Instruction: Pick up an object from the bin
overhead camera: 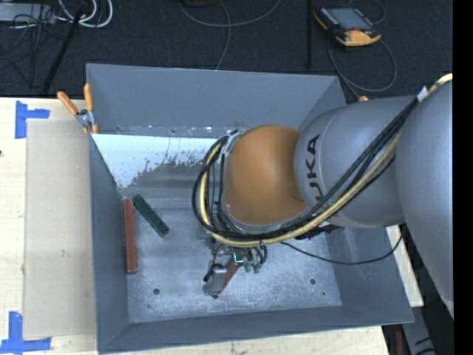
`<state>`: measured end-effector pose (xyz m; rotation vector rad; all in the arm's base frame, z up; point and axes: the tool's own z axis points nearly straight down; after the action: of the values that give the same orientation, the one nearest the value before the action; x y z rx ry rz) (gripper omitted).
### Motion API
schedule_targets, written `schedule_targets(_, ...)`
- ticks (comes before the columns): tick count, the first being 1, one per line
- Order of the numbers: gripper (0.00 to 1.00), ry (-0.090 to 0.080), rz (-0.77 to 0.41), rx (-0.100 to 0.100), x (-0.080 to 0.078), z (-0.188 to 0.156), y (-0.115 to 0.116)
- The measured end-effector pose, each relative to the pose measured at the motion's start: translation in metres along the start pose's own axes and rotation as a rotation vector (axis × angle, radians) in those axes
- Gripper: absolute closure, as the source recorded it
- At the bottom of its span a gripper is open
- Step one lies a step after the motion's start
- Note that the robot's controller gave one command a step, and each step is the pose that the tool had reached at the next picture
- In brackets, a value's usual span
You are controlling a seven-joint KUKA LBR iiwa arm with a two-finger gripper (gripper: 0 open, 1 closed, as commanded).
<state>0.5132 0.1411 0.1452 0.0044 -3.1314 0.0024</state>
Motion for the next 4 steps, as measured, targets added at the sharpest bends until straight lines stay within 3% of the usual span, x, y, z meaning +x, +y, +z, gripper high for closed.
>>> schedule_targets(1,0.0,-0.002,-0.12,0.001,0.026,0.068,-0.061)
schedule_targets(2,1.0,-0.007,-0.119,-0.001,0.025,0.066,-0.058)
schedule_targets(3,1.0,-0.018,-0.107,-0.002,0.039,-0.105,-0.054)
schedule_targets(4,1.0,-0.014,-0.372,0.0,-0.041,-0.094,-0.07)
